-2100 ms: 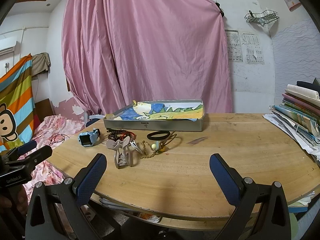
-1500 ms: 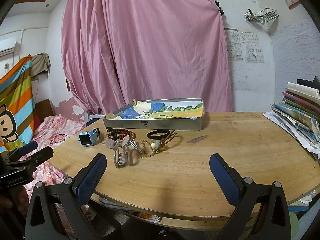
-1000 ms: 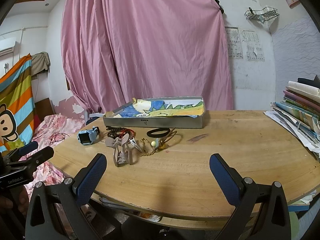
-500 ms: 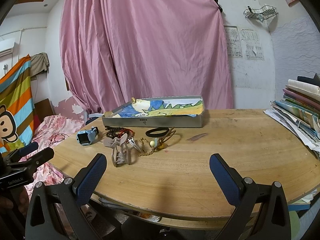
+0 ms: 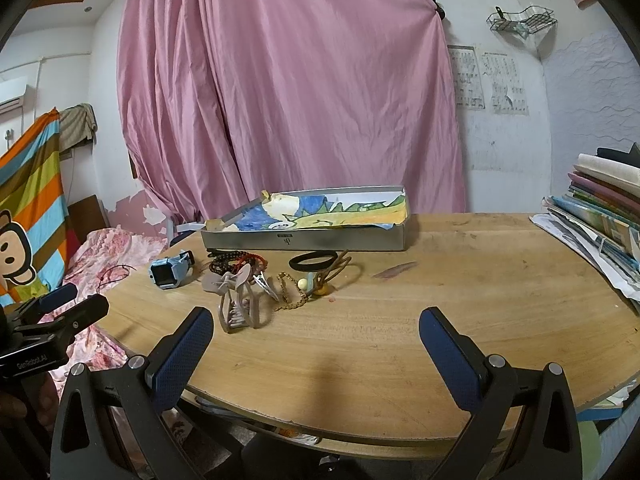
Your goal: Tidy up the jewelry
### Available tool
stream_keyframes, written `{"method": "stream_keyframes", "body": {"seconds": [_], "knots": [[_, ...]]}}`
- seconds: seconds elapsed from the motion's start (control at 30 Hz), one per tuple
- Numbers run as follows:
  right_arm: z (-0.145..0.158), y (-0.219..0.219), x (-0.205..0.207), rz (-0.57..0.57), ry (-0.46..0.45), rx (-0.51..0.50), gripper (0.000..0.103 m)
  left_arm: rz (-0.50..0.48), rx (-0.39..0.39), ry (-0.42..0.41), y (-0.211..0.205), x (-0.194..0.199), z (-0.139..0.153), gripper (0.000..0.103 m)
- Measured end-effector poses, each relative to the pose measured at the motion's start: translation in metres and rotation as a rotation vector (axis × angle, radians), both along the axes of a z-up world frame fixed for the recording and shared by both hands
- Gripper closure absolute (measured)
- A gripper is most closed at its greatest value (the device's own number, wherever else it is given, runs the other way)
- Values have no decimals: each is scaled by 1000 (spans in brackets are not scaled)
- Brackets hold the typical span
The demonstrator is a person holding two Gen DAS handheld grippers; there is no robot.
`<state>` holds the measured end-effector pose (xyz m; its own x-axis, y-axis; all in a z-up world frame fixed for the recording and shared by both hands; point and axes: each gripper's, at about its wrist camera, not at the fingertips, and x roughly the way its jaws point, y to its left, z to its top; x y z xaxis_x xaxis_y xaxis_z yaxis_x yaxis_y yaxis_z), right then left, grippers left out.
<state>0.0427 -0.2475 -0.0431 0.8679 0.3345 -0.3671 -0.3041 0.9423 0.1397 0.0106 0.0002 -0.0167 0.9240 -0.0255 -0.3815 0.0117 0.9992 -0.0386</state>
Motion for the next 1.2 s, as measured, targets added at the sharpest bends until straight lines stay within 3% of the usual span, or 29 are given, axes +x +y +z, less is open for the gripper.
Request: {"method": "stream_keyframes", "body": {"seconds": [0.27,0.4,0.53,0.8,0.9,0.97,1.07,1.2], "knots": [[2,-11,18,44,50,34,0,-69,-35,39,6,14,6,3],[4,-28,36,100,119,68,0,-123,-88,69,12,23,11,3],[5,-42,49,100,177,32,0,-175,-159,125,9,37,15,3],[12,-64,97,195,360,157,0,-242,-268,213,-6,72,29,4],[15,-60,114,234,388,166,7,-267,-317,246,-10,86,33,11],[15,-56,124,255,411,171,18,-270,-340,270,-11,93,34,27],[13,-51,139,283,450,203,26,-272,-378,310,-10,105,32,45],[5,-44,154,286,494,230,38,-278,-442,379,-5,119,25,57]]}}
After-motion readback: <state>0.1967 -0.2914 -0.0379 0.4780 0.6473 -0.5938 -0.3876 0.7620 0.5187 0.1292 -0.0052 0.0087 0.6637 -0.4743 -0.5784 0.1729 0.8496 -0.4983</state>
